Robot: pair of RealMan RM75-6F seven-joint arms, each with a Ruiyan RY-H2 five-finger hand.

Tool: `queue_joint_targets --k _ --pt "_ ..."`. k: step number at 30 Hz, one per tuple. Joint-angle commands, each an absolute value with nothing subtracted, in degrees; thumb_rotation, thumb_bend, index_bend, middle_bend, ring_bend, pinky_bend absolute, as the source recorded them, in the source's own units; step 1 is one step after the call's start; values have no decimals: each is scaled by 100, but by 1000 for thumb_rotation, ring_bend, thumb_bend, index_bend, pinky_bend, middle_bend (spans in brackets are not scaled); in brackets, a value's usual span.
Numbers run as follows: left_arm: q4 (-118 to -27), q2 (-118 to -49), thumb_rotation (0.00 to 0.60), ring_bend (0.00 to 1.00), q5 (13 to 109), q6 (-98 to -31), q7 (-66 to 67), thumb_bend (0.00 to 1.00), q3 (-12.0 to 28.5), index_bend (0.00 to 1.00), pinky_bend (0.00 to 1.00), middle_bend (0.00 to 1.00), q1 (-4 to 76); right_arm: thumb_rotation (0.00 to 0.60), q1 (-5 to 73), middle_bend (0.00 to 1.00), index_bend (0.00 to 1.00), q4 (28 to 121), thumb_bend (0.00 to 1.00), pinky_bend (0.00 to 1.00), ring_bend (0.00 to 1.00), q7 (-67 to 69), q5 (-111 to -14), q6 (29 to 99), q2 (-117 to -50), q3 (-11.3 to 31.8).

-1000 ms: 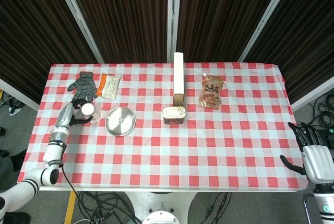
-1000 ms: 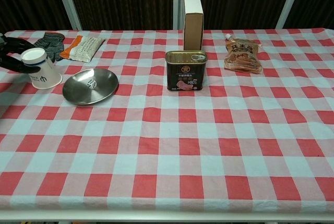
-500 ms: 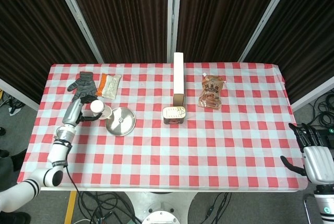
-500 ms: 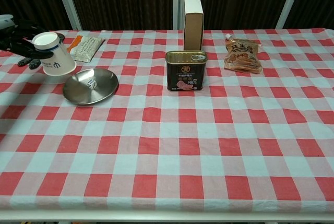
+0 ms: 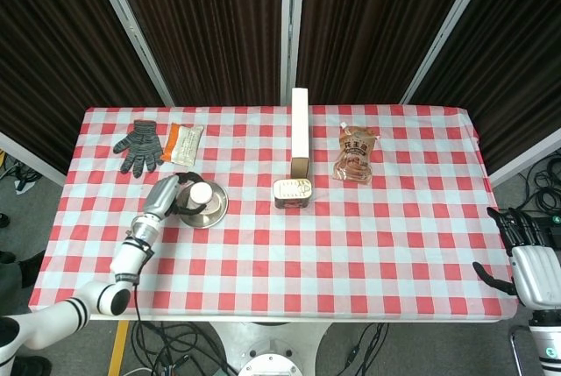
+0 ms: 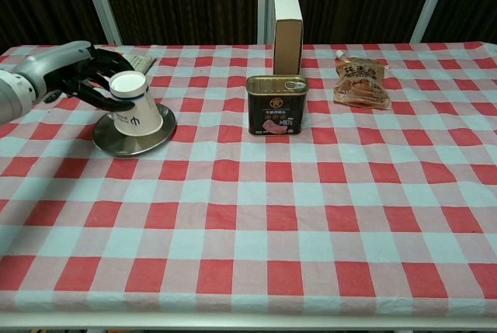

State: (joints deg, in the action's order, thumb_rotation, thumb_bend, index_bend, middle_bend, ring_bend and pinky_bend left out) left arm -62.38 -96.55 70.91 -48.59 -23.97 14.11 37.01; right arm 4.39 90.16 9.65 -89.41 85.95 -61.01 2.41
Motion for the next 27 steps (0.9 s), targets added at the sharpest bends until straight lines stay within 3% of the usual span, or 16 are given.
queue_joint_targets --k 1,13,27 --pt "-6166 -9721 600 258 7021 -4813 -2342 275 1386 552 248 399 3718 600 442 152 43 9014 146 52 0 967 -8938 8587 -6107 242" --pt "-5794 -9809 600 258 6658 -4890 -2039 276 1480 552 245 399 3618 600 458 152 43 9012 146 52 0 971 -8950 8539 -6108 223" --pt "-6438 -9805 600 258 6902 -5016 -1822 272 1365 552 238 392 3669 600 404 153 43 9082 146 52 0 909 -8939 8587 -6059 206"
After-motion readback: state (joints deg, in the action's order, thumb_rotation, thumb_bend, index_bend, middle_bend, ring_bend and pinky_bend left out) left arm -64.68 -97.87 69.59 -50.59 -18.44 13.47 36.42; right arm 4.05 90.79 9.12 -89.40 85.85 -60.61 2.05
